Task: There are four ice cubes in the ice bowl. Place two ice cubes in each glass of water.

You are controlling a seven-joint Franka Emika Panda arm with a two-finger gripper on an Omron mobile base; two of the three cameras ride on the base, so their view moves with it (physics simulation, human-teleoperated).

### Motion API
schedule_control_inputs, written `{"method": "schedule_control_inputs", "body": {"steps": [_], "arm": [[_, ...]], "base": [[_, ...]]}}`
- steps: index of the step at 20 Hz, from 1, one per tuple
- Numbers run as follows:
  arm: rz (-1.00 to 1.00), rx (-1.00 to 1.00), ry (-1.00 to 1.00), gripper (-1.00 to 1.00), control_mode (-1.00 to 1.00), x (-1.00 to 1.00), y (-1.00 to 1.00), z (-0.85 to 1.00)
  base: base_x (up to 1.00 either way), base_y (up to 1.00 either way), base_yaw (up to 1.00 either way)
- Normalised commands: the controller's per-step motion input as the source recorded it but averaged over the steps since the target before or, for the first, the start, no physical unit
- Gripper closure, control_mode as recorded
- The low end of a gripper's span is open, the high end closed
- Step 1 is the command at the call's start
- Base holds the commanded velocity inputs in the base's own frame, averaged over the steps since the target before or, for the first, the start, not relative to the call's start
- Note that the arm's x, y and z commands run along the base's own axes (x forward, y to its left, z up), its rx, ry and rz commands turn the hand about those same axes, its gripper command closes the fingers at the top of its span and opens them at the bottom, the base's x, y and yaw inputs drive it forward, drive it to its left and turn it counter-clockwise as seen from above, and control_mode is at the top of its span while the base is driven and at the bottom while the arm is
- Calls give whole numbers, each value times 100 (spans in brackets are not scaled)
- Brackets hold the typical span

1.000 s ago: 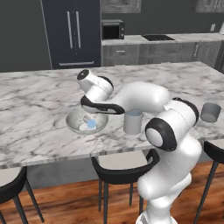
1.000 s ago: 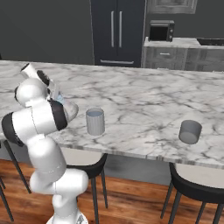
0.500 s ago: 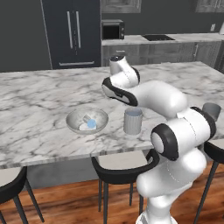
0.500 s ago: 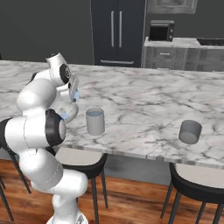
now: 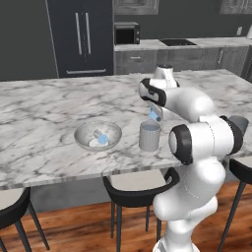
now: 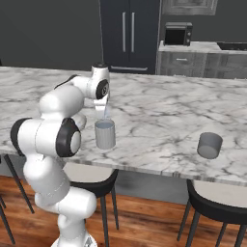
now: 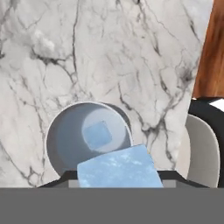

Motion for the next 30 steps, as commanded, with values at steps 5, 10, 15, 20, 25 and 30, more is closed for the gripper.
{"method": "schedule_control_inputs", "body": {"steps": [5,10,15,20,25,30], "arm": [[12,5,36,100,-100,61,-7,-35],[5,0,35,100,-100,54,0,-44],[0,0,0,100,-100,9,1,-13],[-2,0,-21,100,-100,0,10,-26],[-5,0,-35,100,-100,-18,1,-40],[-8,1,-34,-100,-100,-68,-11,-10]], "base": [[0,0,0],[0,0,0],[0,0,0],[0,0,0],[0,0,0],[0,0,0]]}}
